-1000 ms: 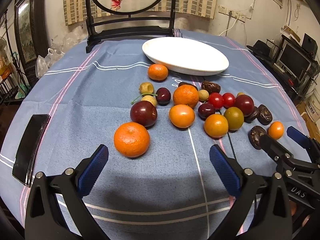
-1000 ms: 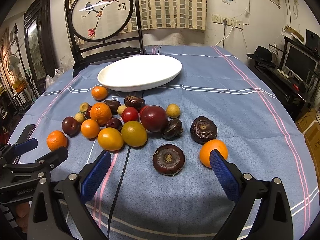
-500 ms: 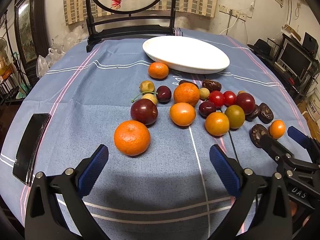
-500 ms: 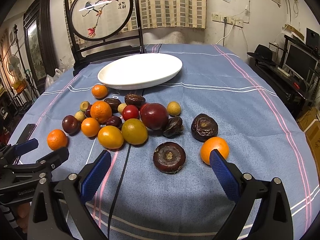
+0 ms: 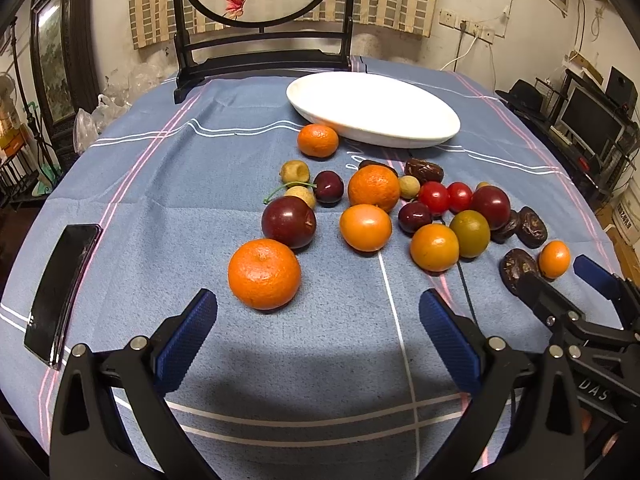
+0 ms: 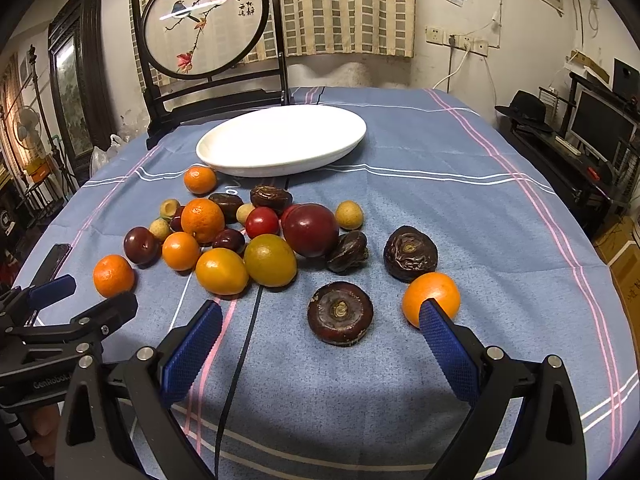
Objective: Organize fruits
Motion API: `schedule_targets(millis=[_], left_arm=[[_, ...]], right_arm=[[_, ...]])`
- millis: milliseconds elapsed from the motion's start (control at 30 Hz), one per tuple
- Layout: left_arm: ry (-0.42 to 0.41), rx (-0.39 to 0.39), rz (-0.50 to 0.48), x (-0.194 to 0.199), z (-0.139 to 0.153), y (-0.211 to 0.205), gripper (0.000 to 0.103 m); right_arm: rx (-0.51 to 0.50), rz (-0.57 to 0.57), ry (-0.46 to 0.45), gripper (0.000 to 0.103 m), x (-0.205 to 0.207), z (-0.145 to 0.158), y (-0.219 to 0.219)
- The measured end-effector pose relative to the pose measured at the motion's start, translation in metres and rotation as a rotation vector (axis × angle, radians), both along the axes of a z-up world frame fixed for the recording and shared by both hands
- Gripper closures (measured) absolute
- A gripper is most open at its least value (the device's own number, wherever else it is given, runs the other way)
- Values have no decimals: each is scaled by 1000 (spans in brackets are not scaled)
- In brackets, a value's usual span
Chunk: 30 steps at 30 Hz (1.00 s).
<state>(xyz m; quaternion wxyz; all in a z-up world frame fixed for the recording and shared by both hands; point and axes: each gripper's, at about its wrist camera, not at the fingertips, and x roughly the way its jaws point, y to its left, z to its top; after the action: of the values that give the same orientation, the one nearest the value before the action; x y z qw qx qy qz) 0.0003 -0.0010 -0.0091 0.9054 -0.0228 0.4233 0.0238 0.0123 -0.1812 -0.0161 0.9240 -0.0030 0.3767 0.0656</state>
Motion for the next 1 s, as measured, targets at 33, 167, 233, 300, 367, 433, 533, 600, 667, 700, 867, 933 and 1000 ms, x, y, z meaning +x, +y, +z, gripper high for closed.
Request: schedule_targets(millis=[33, 167, 233, 300, 367, 433, 533, 600, 667, 700, 867, 933, 1000], left_arm=[[-1, 6, -2, 0, 0, 0, 4], [-1, 16, -7, -1, 0, -2, 4], [0, 18, -7, -1, 0, -2, 4], [1, 20, -3, -1, 0, -2, 4], [0, 23, 3, -1, 0, -1, 4], [0, 25, 3, -1, -1, -1, 4], [3, 28, 0, -1, -2, -1, 4], [4, 27, 0, -1, -2, -1, 4], [7, 24, 1, -1, -2, -1, 4], [7, 25, 1, -1, -2, -1, 4], [7, 23, 2, -2, -3, -1, 4], [8, 26, 2, -2, -3, -1, 4], [8, 26, -2, -2, -3, 1, 4]], right_arm=[[1, 1, 1, 4, 0, 0, 0], [5, 3, 3, 4, 0, -1, 0], [8, 3, 6, 4, 0, -1, -1], [11, 4, 7, 4, 0, -1, 0], [10, 4, 7, 4, 0, -1, 0], [9, 4, 9, 4, 0, -1, 0], [11, 5, 11, 4, -1, -1, 0], [11, 6, 11, 4, -1, -2, -1], [11, 8, 12, 4, -1, -2, 0], [11, 8, 13, 4, -1, -2, 0], [10, 7, 13, 4, -1, -2, 0], [8, 4, 15, 4, -1, -3, -1], [6, 8, 24, 4, -1, -3, -2]])
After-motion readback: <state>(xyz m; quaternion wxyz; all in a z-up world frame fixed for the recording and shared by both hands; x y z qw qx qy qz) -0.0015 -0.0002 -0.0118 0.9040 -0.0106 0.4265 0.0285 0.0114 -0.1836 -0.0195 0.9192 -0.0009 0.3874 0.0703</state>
